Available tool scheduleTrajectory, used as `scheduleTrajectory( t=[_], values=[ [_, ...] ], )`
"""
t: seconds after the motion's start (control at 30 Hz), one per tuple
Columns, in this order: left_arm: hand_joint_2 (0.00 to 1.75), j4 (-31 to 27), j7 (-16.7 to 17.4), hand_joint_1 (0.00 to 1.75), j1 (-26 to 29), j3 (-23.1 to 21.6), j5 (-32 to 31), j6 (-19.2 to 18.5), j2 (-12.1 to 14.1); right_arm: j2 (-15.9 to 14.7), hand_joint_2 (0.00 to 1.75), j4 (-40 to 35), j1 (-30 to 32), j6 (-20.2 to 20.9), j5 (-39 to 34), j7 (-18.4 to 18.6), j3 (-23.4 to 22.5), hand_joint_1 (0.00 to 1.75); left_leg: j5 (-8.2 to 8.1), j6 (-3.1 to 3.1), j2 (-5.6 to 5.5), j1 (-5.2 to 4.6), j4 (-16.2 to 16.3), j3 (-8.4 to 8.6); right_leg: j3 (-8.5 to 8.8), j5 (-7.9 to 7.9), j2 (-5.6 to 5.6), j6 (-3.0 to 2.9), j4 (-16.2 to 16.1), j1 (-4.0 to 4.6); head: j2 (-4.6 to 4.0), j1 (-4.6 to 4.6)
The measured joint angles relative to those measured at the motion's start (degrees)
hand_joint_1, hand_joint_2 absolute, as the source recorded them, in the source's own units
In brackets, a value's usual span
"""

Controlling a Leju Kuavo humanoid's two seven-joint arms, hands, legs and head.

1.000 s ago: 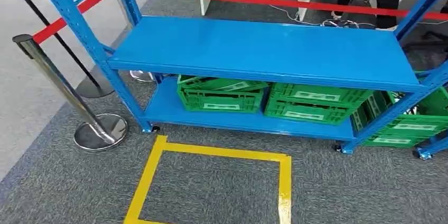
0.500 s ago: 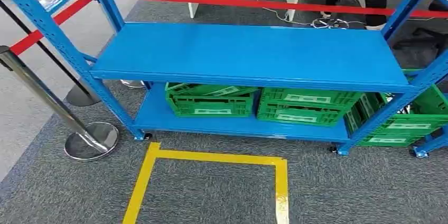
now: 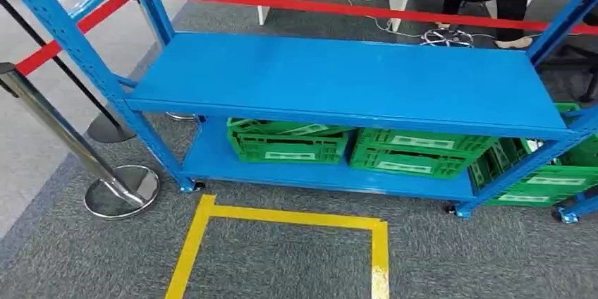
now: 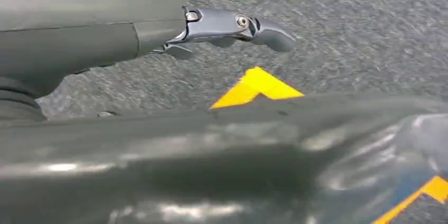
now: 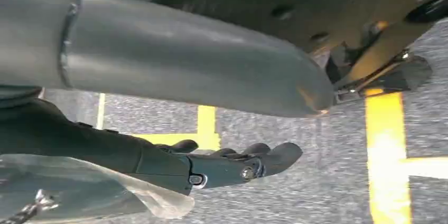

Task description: Take the parts from the cabinet and place them on the table.

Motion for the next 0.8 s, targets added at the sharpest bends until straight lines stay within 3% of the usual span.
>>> scheduleTrajectory(
  t=[0.03, 0.1, 0.17, 0.2, 0.27, 0.3, 0.33, 0.4, 0.43, 0.47, 0.5, 0.53, 0.57, 0.63, 0.67, 0.7, 0.8],
  values=[
    [0.00, 0.00, 0.02, 0.00, -0.02, 0.00, 0.00, -0.02, 0.02, 0.00, 0.00, 0.00, -0.01, 0.02, 0.00, 0.00, 0.00, 0.00, -0.10, -0.22, 0.02, 0.01, 0.02, -0.06, 0.63, -0.39, 0.10, -0.82, -0.12, -0.08, 0.02, -0.02],
    [0.00, 0.00, 0.02, 0.00, -0.17, 0.00, 0.00, -0.13, 0.00, 0.00, 0.00, 0.00, 0.10, 0.17, 0.02, 0.11, -0.02, 0.00, -0.25, -0.49, 0.10, 0.10, -0.33, 0.29, 0.60, -0.73, 0.21, -1.42, -0.24, 0.12, 0.00, -0.31],
    [0.00, 0.00, -0.02, 0.00, -0.31, 0.02, -0.04, -0.37, 0.07, 0.04, 0.00, 0.00, 0.08, 0.42, 0.07, 0.11, -0.02, 0.00, -1.22, -1.18, 0.07, 0.19, 0.36, 0.83, 1.62, -0.93, 0.17, -2.06, -0.84, -0.37, 0.00, -0.42],
    [0.00, 0.00, -0.09, 0.00, -0.37, 0.02, -0.09, -0.42, 0.06, 0.04, 0.00, 0.00, 0.00, 0.50, 0.13, 0.04, -0.02, 0.00, -2.21, -1.43, 0.08, 0.19, 3.09, -0.31, 2.21, -1.25, 0.06, -2.55, -1.05, -0.38, 0.00, -0.77],
    [0.00, 0.00, -0.09, 0.00, -0.32, 0.02, -0.20, -0.52, 0.13, 0.04, 0.00, 0.00, -0.10, 0.61, 0.13, 0.04, 0.00, 0.00, -5.02, -1.71, 0.08, 0.30, 12.14, -5.49, 2.97, -1.83, 0.01, -2.93, -1.12, -0.34, 0.00, -0.74],
    [0.00, 0.00, -0.09, 0.00, -0.26, 0.02, -0.20, -0.55, 0.17, 0.04, 0.00, 0.00, -0.08, 0.63, 0.13, 0.07, -0.02, 0.00, -5.60, -1.74, 0.08, 0.30, 15.80, -8.03, 3.37, -2.23, 0.06, -3.01, -1.12, -0.30, 0.00, -0.76],
    [0.00, 0.00, -0.09, 0.00, -0.13, 0.04, -0.20, -0.55, 0.17, 0.04, 0.00, 0.00, -0.04, 0.63, 0.13, 0.07, -0.02, 0.00, -5.21, -1.72, 0.08, 0.29, 17.38, -9.67, 3.81, -2.60, 0.17, -3.05, -1.11, -0.28, 0.00, -0.76],
    [0.00, 0.00, -0.09, 0.00, -0.01, 0.09, -0.20, -0.59, 0.24, 0.04, 0.00, 0.00, -0.01, 0.63, 0.13, 0.07, -0.02, 0.00, 0.21, -1.39, 0.07, 0.28, 13.35, -9.50, 5.13, -3.52, 0.50, -2.95, -1.12, -0.26, 0.00, -0.76],
    [0.00, 0.00, -0.09, 0.00, -0.05, 0.11, -0.20, -0.59, 0.31, 0.04, 0.00, 0.00, -0.04, 0.63, 0.20, 0.07, -0.02, 0.00, 3.79, -1.11, 0.07, 0.27, 8.75, -8.23, 5.93, -4.05, 0.60, -2.78, -1.12, -0.26, 0.00, -0.79],
    [0.00, 0.00, -0.09, 0.00, -0.04, 0.11, -0.24, -0.59, 0.35, 0.04, 0.00, 0.00, -0.02, 0.63, 0.31, 0.07, -0.02, 0.00, 6.26, -0.79, 0.07, 0.22, 4.54, -7.15, 6.10, -4.57, 0.59, -2.54, -1.19, -0.26, 0.00, -0.76],
    [0.00, 0.00, -0.07, 0.00, -0.08, 0.15, -0.37, -0.61, 0.35, 0.04, 0.00, 0.02, -0.08, 0.63, 0.31, 0.07, -0.02, 0.00, 5.21, -0.60, -0.01, -0.16, 4.69, -6.87, 6.08, -4.94, 0.58, -2.16, -1.25, -0.03, 0.00, -0.74],
    [0.00, 0.00, -0.07, 0.00, -0.17, 0.15, -0.48, -0.52, 0.35, 0.02, 0.00, 0.02, -0.20, 0.63, 0.17, 0.07, -0.02, 0.00, 4.08, -0.31, 0.03, -0.27, 2.29, -5.54, 5.98, -5.26, 0.79, -1.77, -1.17, -0.01, 0.02, -1.11],
    [0.00, 0.00, -0.02, 0.00, -0.22, 0.15, -0.70, -0.50, 0.35, 0.02, 0.00, 0.02, -0.18, 0.59, -0.09, 0.13, -0.02, 0.00, 3.68, -0.19, 0.01, -0.31, 2.42, -5.67, 5.84, -5.17, 0.57, -1.59, -1.40, -0.10, 0.00, -0.94],
    [0.00, 0.00, -0.02, 0.00, 0.01, 0.15, -0.81, -0.48, 0.35, 0.04, 0.00, 0.00, -0.17, 0.46, -0.55, 0.13, -0.02, 0.00, 3.58, 0.33, -0.09, -0.14, 1.61, -5.44, 6.34, -5.32, 0.45, -0.99, -2.08, 0.00, 0.00, -1.03],
    [0.00, 0.00, -0.02, 0.00, 0.03, 0.20, -0.85, -0.48, 0.37, 0.00, 0.00, -0.02, -0.21, 0.41, -0.63, 0.15, -0.02, 0.00, 3.71, 0.51, -0.05, 0.33, 0.88, -4.52, 6.61, -5.82, 0.51, -0.76, -1.95, -0.07, 0.02, -0.85],
    [0.00, 0.00, -0.11, 0.00, -0.04, 0.20, -0.90, -0.46, 0.42, 0.00, 0.00, -0.02, -0.22, 0.42, -0.68, 0.11, -0.02, 0.00, 3.64, 0.67, -0.05, 0.28, 0.44, -4.05, 5.87, -6.46, 0.41, -0.44, -0.34, 0.01, 0.00, -0.79],
    [0.00, 0.00, -0.57, 0.00, -0.28, 0.20, -1.22, -0.41, 0.46, 0.00, 0.00, -0.02, -0.10, 0.52, -0.70, 0.22, -0.04, 0.00, 2.86, 1.37, 0.07, 0.25, 0.39, -3.42, -2.93, -11.34, 0.44, 0.12, 13.42, -0.08, 0.00, -0.65]
  ],
)
